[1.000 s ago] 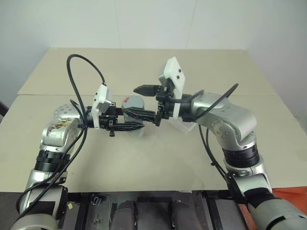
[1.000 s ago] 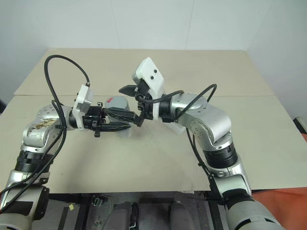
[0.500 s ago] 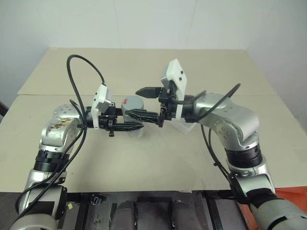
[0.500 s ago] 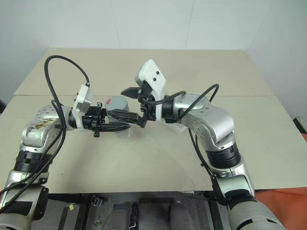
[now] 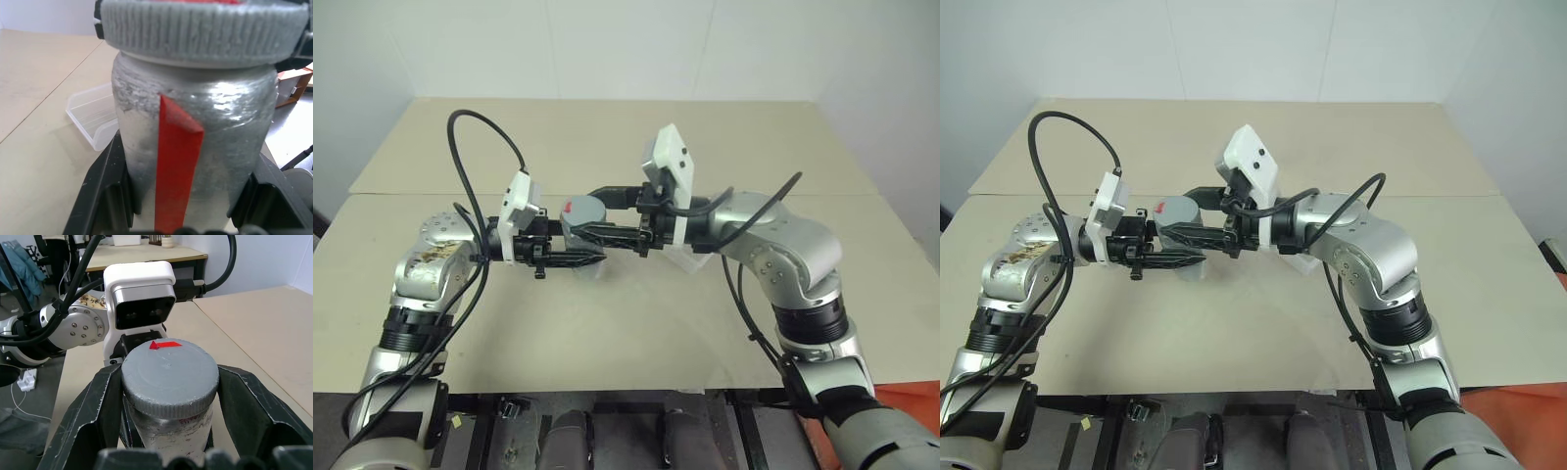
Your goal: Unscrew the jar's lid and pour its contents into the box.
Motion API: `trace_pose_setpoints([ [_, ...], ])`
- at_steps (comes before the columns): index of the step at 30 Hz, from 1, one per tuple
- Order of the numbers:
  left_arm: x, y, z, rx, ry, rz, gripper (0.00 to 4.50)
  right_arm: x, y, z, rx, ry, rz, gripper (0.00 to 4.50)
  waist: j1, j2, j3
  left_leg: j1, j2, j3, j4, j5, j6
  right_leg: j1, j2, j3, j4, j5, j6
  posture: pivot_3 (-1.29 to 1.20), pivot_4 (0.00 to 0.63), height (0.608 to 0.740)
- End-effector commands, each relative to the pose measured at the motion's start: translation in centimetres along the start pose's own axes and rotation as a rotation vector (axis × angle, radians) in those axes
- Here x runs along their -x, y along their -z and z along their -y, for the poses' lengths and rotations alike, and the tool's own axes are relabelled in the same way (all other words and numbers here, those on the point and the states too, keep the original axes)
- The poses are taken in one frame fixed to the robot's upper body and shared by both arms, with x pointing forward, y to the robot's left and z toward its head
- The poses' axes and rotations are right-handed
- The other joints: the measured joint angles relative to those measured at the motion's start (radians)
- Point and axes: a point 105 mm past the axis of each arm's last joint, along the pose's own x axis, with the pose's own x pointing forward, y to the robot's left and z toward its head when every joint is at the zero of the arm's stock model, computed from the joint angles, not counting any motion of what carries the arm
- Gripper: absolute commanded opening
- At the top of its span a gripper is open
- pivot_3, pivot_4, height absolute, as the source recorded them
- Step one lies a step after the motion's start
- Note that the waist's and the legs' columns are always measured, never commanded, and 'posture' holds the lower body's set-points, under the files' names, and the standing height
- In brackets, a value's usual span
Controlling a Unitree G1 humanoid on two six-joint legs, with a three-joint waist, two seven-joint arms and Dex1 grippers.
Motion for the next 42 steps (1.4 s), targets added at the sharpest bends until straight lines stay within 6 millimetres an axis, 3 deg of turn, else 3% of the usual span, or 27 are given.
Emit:
trace_pose_setpoints([
  [1, 0.3, 0.2, 0.9, -0.009, 0.033, -0.013, 2.0, 1.3, -2.3, 0.4, 0.07, 0.013, 0.077, 2.78, -0.001, 0.0, 0.0, 0.0, 0.0, 0.0, 0.0, 0.0, 0.0, 0.0, 0.0, 0.0, 0.0, 0.0, 0.0, 0.0, 0.15, 0.74],
  [19, -0.7, 2.8, 5.5, 0.029, 0.326, -0.093, 2.0, 4.6, -3.7, -1.1, 0.13, -0.22, 0.134, 2.78, 0.001, 0.0, 0.0, 0.0, 0.0, 0.0, 0.0, 0.0, 0.0, 0.0, 0.0, 0.0, -0.002, 0.0, 0.0, 0.0, 0.15, 0.74],
  [29, -1.2, 2.4, 4.8, 0.008, 0.274, -0.057, 2.0, 5.1, -4.4, 0.2, 0.146, -0.178, 0.167, 2.78, 0.001, 0.0, 0.0, 0.001, 0.0, 0.0, 0.0, 0.0, 0.0, 0.0, 0.0, 0.0, -0.003, 0.0, 0.0, 0.0, 0.15, 0.74],
  [36, -0.2, 0.7, 2.2, -0.039, 0.091, 0.006, 2.0, 7.5, -2.5, 4.2, 0.125, 0.163, 0.102, 2.78, 0.005, 0.0, 0.0, 0.001, 0.0, 0.0, 0.0, 0.0, 0.0, 0.0, 0.0, 0.0, -0.002, 0.0, 0.0, 0.0, 0.15, 0.74],
  [39, 0.4, -0.3, 1.0, -0.062, -0.002, 0.041, 2.0, 9.9, -0.8, 7.0, 0.084, 0.416, 0.043, 2.78, 0.005, 0.0, 0.0, 0.0, 0.0, 0.0, 0.0, 0.0, 0.0, 0.0, 0.0, 0.0, -0.002, 0.0, 0.0, 0.0, 0.15, 0.74],
  [42, 0.7, -0.8, 0.2, -0.085, -0.078, 0.062, 2.0, 12.5, 0.4, 8.3, 0.044, 0.589, 0.01, 2.78, 0.004, 0.0, 0.0, 0.0, 0.0, 0.0, 0.0, 0.0, 0.0, 0.0, 0.0, 0.0, -0.002, 0.0, 0.0, 0.0, 0.15, 0.74],
])
